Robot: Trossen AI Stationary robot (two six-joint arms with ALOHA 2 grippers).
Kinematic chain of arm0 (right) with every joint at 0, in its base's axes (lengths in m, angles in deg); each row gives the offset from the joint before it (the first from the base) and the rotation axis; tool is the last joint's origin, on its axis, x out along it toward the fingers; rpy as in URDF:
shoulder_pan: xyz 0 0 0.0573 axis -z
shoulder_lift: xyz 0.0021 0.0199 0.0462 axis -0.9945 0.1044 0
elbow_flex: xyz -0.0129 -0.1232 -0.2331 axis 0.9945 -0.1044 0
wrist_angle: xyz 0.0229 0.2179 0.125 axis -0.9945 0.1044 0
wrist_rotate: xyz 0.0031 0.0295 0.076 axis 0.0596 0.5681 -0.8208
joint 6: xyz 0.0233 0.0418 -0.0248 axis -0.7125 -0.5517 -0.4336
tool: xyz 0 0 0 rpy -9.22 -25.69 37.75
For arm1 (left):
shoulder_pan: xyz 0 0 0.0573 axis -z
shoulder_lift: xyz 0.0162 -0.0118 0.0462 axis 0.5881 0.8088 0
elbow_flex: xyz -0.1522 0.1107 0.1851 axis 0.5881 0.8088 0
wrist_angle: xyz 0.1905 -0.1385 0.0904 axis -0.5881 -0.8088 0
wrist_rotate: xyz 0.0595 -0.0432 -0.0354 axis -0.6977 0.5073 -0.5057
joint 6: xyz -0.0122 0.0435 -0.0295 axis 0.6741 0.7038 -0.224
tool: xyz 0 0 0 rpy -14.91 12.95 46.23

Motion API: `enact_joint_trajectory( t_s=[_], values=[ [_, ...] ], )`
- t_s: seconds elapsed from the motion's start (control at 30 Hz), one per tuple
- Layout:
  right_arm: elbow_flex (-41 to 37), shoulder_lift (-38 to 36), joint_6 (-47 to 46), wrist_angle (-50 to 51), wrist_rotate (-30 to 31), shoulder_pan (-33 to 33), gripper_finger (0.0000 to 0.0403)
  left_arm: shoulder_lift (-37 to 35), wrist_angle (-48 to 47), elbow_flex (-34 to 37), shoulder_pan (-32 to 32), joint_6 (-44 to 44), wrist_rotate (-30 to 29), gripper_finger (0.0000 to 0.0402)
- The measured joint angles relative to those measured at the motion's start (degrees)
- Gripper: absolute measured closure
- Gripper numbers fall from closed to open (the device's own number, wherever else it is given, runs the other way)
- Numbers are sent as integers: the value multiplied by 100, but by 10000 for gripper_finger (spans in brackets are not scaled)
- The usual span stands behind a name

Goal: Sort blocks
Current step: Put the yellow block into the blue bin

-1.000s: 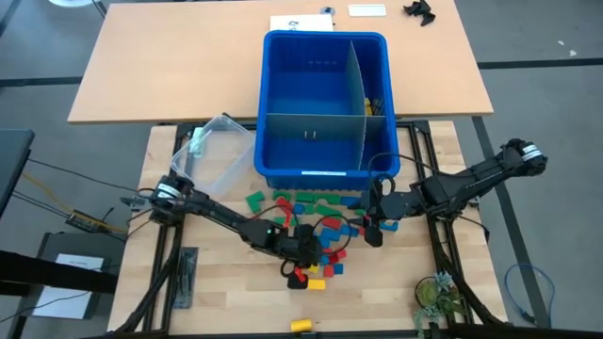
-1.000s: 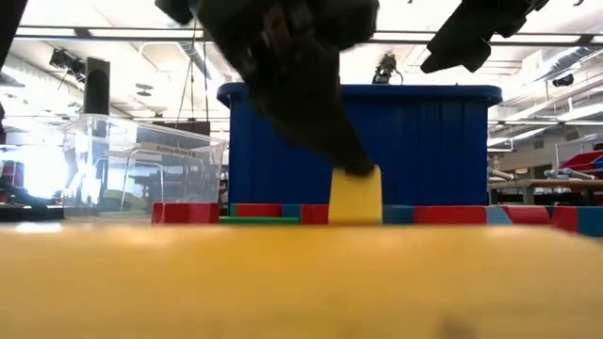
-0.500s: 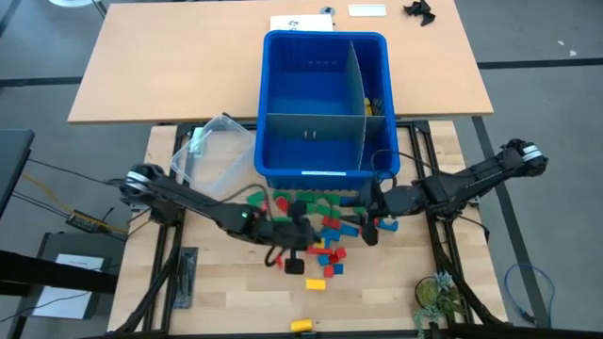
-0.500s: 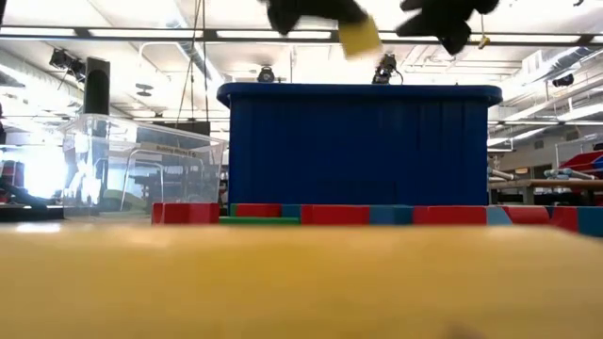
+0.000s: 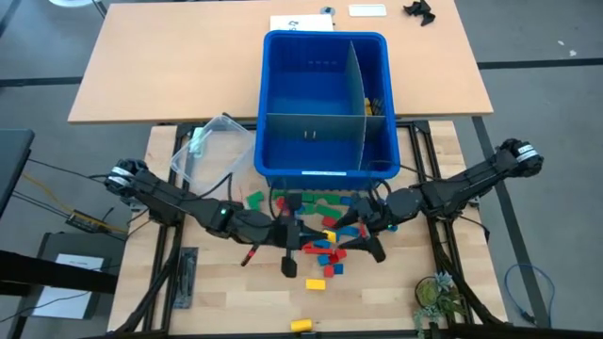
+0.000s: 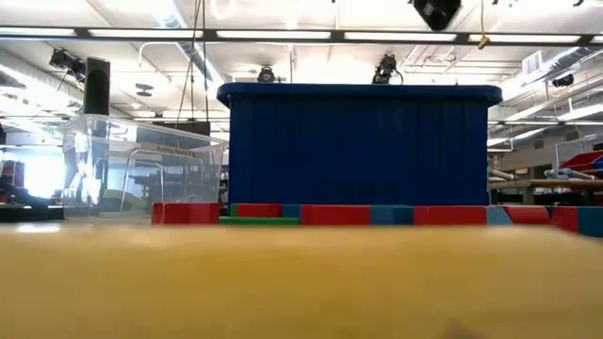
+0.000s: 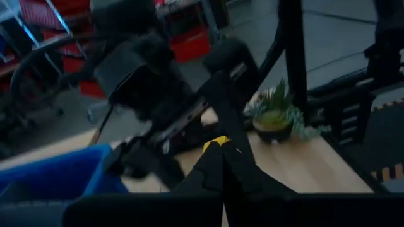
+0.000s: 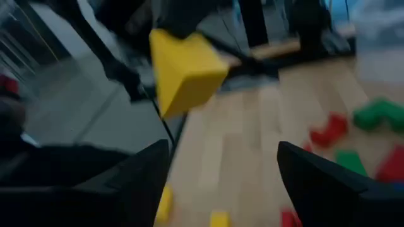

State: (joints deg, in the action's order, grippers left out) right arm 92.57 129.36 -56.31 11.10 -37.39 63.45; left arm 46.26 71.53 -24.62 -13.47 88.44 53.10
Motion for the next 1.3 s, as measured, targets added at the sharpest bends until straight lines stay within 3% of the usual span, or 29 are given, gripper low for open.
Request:
enact_joint_trajectory(
  t_s=[0.27, 0.6, 1.03, 1.17, 1.3],
  values=[
    [0, 553, -66, -1631, -749, 76, 106, -1, 217, 0, 78, 426, -16, 401],
    [0, 538, -106, -1959, -969, 260, 111, -1, 164, 0, 67, 447, -107, 401],
    [0, 538, -44, -2144, -787, 289, 113, -1, 116, 0, 60, 415, -162, 401],
    [0, 527, -27, -2336, -774, 290, 134, 1, 107, 2, 60, 410, -203, 401],
    [0, 525, 91, -2310, -783, 291, 183, -1, 116, 2, 60, 406, -293, 401]
  ],
)
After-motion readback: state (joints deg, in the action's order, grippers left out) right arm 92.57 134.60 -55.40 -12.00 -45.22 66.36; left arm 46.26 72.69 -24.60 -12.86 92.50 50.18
